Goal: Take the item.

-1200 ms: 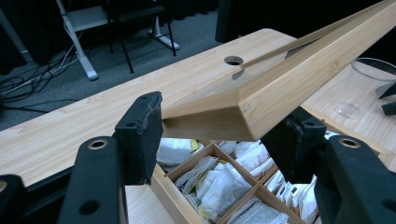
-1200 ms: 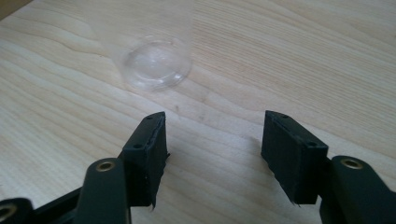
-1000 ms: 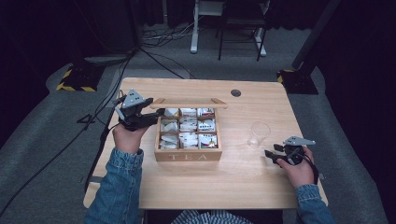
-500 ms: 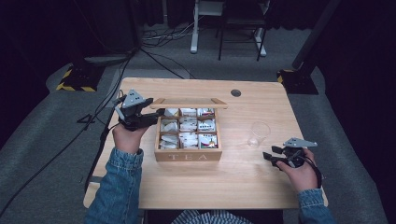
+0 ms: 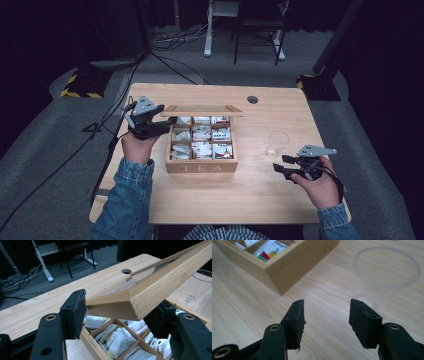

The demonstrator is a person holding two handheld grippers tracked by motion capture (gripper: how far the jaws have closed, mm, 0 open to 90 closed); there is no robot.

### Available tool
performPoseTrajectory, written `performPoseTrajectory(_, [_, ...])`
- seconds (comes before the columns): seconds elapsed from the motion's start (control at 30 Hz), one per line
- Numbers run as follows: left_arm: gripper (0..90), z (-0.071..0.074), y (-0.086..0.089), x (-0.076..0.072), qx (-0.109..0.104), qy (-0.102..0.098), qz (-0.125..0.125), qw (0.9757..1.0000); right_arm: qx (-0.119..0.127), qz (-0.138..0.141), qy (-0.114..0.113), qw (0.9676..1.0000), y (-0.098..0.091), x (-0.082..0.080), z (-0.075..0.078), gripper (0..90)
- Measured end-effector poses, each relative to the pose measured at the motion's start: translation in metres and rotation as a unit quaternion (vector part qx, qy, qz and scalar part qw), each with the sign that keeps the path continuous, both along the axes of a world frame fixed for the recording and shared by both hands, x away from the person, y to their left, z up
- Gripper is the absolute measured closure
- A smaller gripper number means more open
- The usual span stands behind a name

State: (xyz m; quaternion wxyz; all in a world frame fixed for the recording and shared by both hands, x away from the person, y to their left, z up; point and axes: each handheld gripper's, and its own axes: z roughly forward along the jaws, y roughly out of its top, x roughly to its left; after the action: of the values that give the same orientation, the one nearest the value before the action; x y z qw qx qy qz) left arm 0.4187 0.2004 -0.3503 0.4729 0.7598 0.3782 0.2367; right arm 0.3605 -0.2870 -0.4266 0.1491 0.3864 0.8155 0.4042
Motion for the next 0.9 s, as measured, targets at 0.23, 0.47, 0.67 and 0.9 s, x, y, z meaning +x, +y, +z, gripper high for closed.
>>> performPoseTrajectory(0.23, [39.1, 0.0, 0.0, 0.0, 0.002, 0.001, -0.001, 1.0, 0.002, 0.026, -0.01, 0.9996, 0.02, 0.005, 0.017, 47.5])
performPoseTrajectory(0.47, [39.0, 0.0, 0.0, 0.0, 0.004, 0.0, -0.004, 1.0, 0.008, 0.045, 0.001, 0.999, 0.044, 0.017, 0.026, 48.5])
performPoseTrajectory(0.67, [38.9, 0.001, 0.001, 0.001, 0.004, 0.002, -0.008, 1.0, 0.019, 0.063, -0.006, 0.9978, 0.073, 0.028, 0.037, 50.3])
performPoseTrajectory(0.9, [38.6, 0.001, 0.002, 0.002, 0.005, 0.002, -0.012, 0.9999, 0.025, 0.081, -0.008, 0.9963, 0.096, 0.038, 0.042, 50.8])
